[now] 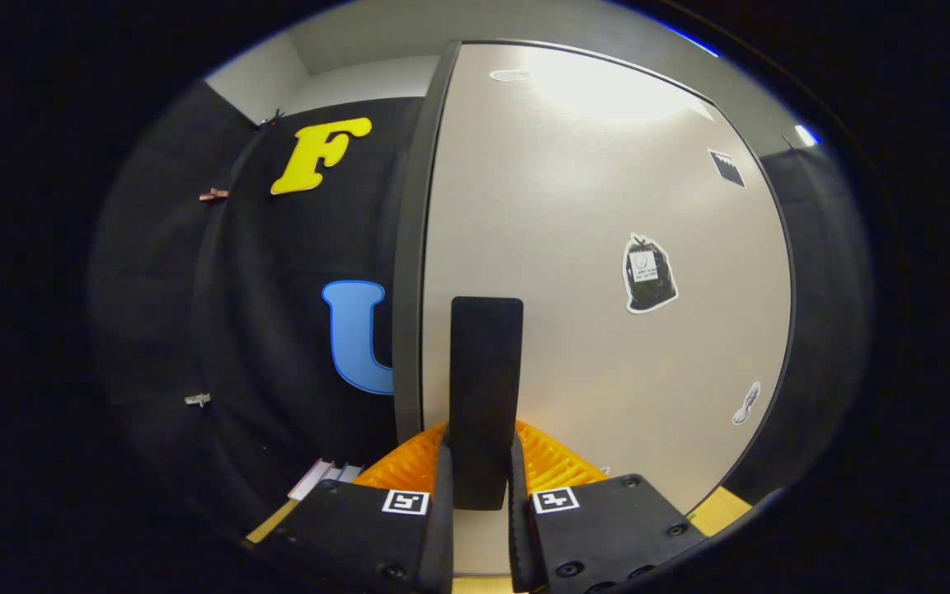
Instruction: Open the shoe cabinet door, grab the shoes and put them into the shoe cabinet, then close the shoe cabinet door.
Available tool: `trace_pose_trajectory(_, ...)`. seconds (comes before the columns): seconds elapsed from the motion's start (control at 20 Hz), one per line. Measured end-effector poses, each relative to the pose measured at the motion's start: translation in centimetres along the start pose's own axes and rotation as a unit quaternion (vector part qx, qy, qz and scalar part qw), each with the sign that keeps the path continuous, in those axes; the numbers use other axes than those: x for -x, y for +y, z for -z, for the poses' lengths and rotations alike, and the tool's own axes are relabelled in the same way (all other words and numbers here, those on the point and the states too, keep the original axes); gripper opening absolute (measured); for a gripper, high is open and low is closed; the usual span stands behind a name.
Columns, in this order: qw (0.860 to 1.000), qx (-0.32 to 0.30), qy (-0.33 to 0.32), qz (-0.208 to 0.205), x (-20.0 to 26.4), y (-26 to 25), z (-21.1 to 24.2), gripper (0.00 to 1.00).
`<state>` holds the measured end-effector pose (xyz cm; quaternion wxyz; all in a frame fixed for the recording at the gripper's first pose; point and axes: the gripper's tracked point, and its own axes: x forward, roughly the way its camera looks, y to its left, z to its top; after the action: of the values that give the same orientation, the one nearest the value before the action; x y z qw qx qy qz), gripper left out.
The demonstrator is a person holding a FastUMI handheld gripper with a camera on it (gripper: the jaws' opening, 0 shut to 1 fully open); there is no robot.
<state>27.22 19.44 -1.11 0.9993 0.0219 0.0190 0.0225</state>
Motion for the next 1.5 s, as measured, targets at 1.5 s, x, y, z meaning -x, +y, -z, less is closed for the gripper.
trace_pose_trajectory(1.5,0.994,-0.004,0.019,-0.107,19.8,-9.0,-1.6,0.24)
